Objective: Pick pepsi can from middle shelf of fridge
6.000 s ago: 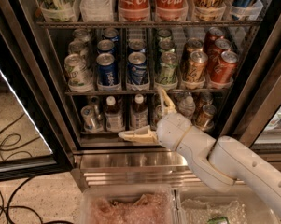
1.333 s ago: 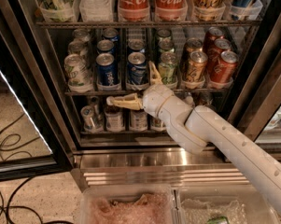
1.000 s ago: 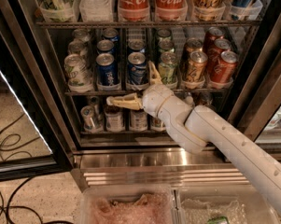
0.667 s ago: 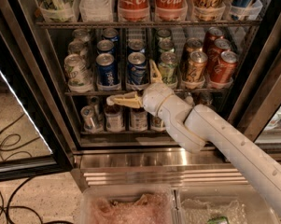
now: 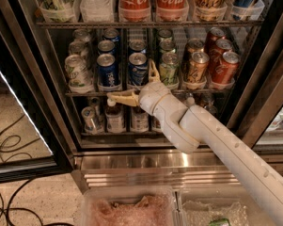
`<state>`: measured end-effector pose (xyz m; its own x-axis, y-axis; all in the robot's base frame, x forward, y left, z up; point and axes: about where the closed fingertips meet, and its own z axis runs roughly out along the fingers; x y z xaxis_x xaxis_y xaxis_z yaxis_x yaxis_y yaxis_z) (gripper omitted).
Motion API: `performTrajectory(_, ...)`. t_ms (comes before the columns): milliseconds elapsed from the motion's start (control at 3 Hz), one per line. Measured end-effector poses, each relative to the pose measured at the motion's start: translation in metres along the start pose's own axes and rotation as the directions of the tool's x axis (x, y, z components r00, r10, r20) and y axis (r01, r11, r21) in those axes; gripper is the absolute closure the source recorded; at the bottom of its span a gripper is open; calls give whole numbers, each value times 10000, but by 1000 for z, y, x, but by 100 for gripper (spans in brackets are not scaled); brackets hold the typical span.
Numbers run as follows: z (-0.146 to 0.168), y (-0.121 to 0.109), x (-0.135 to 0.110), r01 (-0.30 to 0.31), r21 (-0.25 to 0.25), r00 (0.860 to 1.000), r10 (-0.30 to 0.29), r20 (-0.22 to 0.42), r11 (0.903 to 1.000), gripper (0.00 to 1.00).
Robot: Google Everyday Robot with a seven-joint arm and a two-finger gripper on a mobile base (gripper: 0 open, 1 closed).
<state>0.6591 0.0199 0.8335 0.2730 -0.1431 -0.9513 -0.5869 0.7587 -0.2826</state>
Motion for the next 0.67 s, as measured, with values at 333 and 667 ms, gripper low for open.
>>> performTrajectory(333, 0, 0, 0, 0, 0, 10000, 0, 0, 10000, 0)
performTrajectory(667, 0, 0, 0, 0, -1, 10000, 0, 1, 10000, 18)
